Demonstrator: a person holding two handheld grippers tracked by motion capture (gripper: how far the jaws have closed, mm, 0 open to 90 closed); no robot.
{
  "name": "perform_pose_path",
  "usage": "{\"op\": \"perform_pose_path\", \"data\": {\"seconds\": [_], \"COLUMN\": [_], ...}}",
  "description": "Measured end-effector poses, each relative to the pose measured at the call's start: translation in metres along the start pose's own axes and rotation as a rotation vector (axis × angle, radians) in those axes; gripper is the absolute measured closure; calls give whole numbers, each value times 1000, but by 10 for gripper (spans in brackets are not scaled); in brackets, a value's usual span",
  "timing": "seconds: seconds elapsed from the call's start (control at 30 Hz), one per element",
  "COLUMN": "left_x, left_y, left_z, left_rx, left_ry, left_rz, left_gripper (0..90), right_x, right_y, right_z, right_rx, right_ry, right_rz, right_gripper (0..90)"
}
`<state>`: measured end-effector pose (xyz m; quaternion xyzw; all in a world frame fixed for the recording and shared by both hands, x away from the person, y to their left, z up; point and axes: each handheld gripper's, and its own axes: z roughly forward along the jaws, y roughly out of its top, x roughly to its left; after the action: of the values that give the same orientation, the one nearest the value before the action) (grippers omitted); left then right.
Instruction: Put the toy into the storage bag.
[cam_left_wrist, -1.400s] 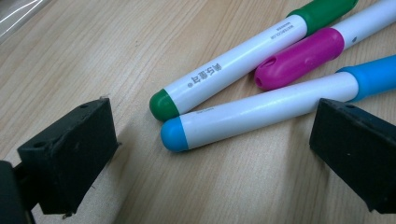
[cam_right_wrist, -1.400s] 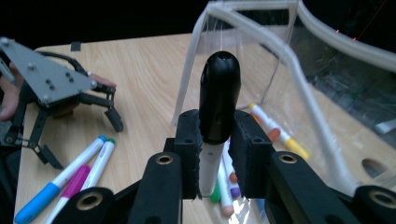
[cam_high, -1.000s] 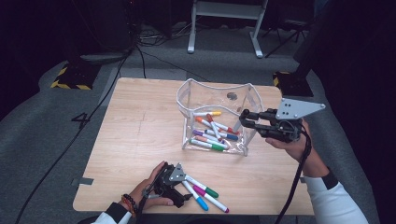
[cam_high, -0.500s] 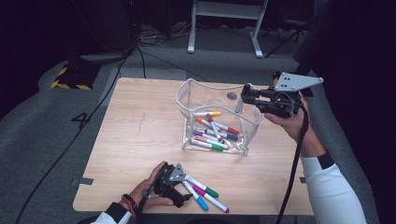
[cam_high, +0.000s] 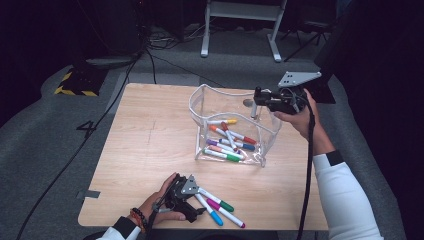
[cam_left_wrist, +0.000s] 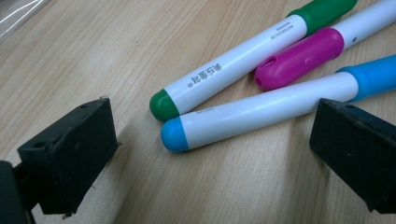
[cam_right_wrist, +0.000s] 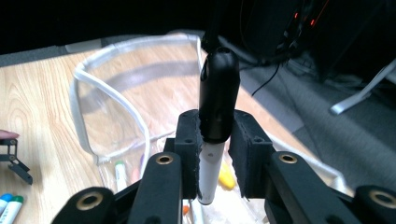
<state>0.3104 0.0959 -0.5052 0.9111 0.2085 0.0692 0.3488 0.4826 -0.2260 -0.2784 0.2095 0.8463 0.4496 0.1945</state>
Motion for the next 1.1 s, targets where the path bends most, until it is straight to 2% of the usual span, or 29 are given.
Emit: {"op": "perform_pose_path", "data": {"seconds": [0.13, 0.27, 0.5, 0.7, 0.77, 0.87, 1.03, 1.07, 1.1], "left_x": [0, 0, 0, 0, 0, 0, 0, 0, 0], "left_y": [0, 0, 0, 0, 0, 0, 0, 0, 0], "left_z": [0, 0, 0, 0, 0, 0, 0, 0, 0], "left_rx": [0, 0, 1, 1, 1, 5, 1, 1, 1], "left_ry": [0, 0, 1, 1, 2, 2, 2, 1, 1], "left_rz": [0, 0, -1, -1, -1, 4, -1, -1, -1], "left_gripper": [10, 10, 9, 9, 10, 10, 10, 10, 10], "right_x": [-4, -8, -8, -2, 2, 12, 19, 20, 20], "right_y": [-8, -15, -22, -22, -22, -19, -18, -18, -19], "right_z": [17, 32, 48, 57, 60, 63, 65, 65, 64], "right_rx": [64, 124, 255, 366, 403, 447, 468, 466, 460], "right_ry": [26, 23, 40, 99, 157, 196, 214, 211, 206], "right_rz": [10, 15, 22, 25, 22, 11, -8, -9, -8], "right_gripper": [740, 740, 739, 739, 738, 738, 727, 713, 663]}}
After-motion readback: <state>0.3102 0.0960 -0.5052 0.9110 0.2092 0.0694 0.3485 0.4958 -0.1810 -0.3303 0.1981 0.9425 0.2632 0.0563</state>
